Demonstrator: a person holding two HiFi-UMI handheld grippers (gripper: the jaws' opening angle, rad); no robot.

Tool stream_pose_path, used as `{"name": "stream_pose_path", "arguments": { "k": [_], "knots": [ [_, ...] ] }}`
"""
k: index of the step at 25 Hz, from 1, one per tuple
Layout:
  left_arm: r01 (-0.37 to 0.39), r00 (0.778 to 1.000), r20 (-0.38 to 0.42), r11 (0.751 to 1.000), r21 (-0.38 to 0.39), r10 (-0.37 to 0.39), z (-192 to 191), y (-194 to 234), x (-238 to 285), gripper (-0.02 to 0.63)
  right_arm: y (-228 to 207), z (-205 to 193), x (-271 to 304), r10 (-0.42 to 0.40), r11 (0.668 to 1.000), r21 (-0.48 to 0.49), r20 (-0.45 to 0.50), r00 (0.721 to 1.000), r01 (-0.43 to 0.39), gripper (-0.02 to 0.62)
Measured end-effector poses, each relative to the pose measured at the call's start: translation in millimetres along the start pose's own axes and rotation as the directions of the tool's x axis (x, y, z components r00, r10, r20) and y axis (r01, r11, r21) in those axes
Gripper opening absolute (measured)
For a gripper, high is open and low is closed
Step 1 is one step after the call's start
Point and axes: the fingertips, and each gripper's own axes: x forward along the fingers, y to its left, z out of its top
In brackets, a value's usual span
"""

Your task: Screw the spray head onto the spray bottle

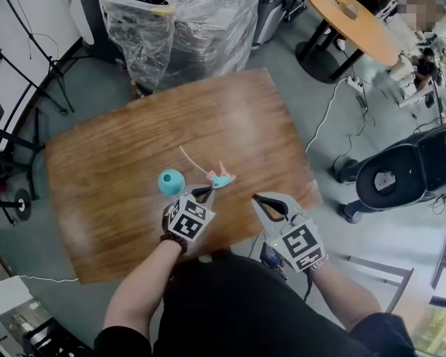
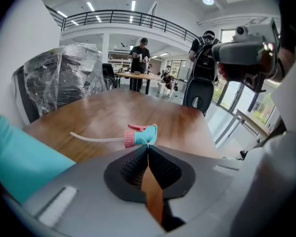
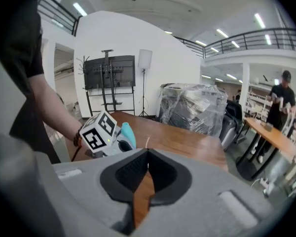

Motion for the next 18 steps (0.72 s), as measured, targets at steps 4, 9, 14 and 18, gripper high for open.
{"name": "stream_pose_path", "arguments": {
  "k": [4, 9, 14, 18],
  "knots": [
    [0.114, 0.992, 0.062, 0.990, -0.083, -0.109, 28.6, -13.2, -26.6, 0.023, 13.9, 4.4, 8.3, -0.008, 0.963, -0.271, -0.027, 1.000, 0.001, 0.087],
    [0.247, 0.966, 0.124, 0.953, -0.176, -0.227, 60.2, -27.1, -63.7, 0.023, 30.9, 18.5, 19.6, -0.081, 0.749, -0.662, -0.051, 0.995, 0.027, 0.149],
    [0.356, 0.929, 0.195, 0.904, -0.237, -0.315, 82.3, -39.8, -97.8, 0.023, 46.6, 22.6, 34.4, -0.134, 0.467, -0.884, -0.068, 0.989, 0.002, 0.201],
    [0.444, 0.889, 0.248, 0.859, -0.255, -0.386, 94.7, -50.7, -116.8, 0.023, 51.9, 21.9, 45.1, -0.149, 0.346, -0.938, -0.088, 0.985, -0.031, 0.209]
  ]
}}
